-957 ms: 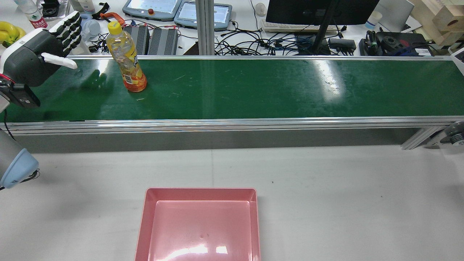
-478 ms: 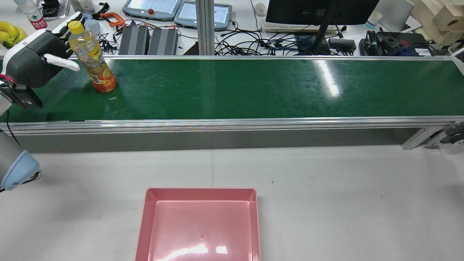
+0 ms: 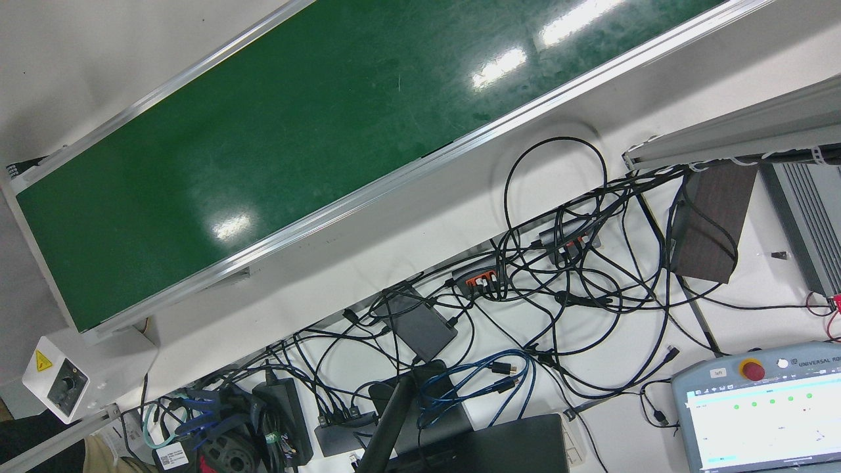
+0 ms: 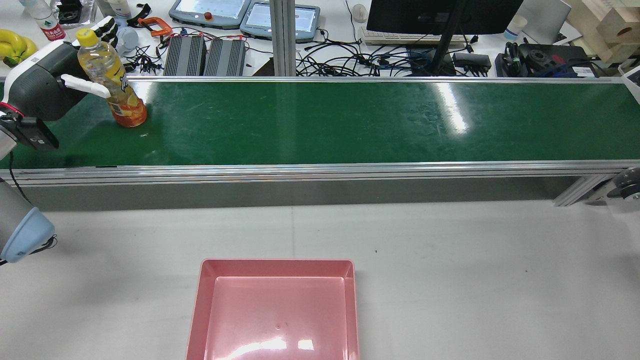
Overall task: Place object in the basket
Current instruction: 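Move the left hand toward the bottle and close fingers around it, then lift the bottle off the belt and carry it over the pink tray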
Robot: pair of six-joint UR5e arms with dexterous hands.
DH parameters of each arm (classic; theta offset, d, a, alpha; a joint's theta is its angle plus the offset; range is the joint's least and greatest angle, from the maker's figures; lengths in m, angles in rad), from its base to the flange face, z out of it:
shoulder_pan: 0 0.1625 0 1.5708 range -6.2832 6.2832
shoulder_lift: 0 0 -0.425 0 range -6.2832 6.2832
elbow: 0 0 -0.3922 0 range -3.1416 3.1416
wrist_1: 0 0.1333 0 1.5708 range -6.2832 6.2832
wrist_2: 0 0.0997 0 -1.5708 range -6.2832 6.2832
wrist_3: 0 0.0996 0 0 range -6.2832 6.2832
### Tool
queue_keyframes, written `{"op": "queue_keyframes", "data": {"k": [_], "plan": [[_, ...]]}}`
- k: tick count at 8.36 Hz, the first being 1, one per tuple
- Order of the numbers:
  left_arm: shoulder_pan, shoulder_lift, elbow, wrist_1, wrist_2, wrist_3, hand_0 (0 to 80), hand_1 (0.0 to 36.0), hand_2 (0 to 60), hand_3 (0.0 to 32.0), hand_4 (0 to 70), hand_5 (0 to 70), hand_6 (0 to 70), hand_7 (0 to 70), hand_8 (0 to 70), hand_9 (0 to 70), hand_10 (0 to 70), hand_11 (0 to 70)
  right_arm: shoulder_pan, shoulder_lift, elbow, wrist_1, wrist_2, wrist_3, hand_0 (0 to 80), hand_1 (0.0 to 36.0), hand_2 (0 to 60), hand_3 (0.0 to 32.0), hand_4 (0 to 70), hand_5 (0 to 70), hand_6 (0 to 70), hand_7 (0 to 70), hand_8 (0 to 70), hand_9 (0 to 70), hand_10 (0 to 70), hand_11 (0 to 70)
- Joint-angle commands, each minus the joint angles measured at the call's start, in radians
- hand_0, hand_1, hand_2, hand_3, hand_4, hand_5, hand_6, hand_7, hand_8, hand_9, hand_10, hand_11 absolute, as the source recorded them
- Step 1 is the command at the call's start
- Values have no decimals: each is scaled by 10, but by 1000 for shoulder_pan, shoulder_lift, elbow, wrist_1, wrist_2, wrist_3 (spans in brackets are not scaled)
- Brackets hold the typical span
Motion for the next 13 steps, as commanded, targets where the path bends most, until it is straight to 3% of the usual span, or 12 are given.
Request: {"op": "queue_keyframes", "data": {"k": [1, 2, 3, 4, 6, 8, 11, 13], "plan": [[2, 4, -29, 25, -79, -24, 800, 219, 343, 0, 700, 700, 700, 700, 700, 700, 700, 700, 0, 0, 0, 0, 0, 0, 0, 0, 0, 0, 0, 0, 0, 0, 0, 0, 0, 0], [2, 4, -29, 33, -79, -21, 800, 214, 600, 0, 700, 700, 700, 700, 700, 700, 700, 700, 0, 0, 0, -2, 0, 0, 0, 0, 0, 0, 0, 0, 0, 0, 0, 0, 0, 0], [2, 2, -30, 43, -79, -17, 793, 211, 600, 0, 700, 700, 700, 700, 700, 700, 700, 700, 0, 0, 0, 0, 0, 0, 0, 0, 0, 0, 0, 0, 0, 0, 0, 0, 0, 0], [2, -1, -38, 57, -77, -19, 768, 231, 600, 0, 700, 700, 700, 700, 700, 700, 700, 700, 0, 0, 0, 0, 0, 0, 0, 0, 0, 0, 0, 0, 0, 0, 0, 0, 0, 0], [10, -1, -174, 178, -58, -13, 720, 247, 600, 0, 700, 700, 700, 700, 700, 700, 700, 700, 0, 0, 0, 0, 0, 0, 0, 0, 0, 0, 0, 0, 0, 0, 0, 0, 0, 0], [79, -1, -339, 302, -25, -2, 722, 251, 600, 0, 700, 700, 700, 700, 700, 700, 700, 700, 0, 0, 0, 0, 0, 0, 0, 0, 0, 0, 0, 0, 0, 0, 0, 0, 0, 0], [142, 5, -499, 378, 34, 67, 720, 260, 600, 0, 700, 700, 700, 700, 700, 700, 700, 700, 0, 0, 0, 0, 0, 0, 0, 0, 0, 0, 0, 0, 0, 0, 0, 0, 0, 0], [293, 8, -558, 384, 58, 125, 710, 247, 600, 0, 700, 700, 700, 700, 700, 700, 700, 700, 0, 0, 0, 0, 0, 0, 0, 0, 0, 0, 0, 0, 0, 0, 0, 0, 0, 0]]}}
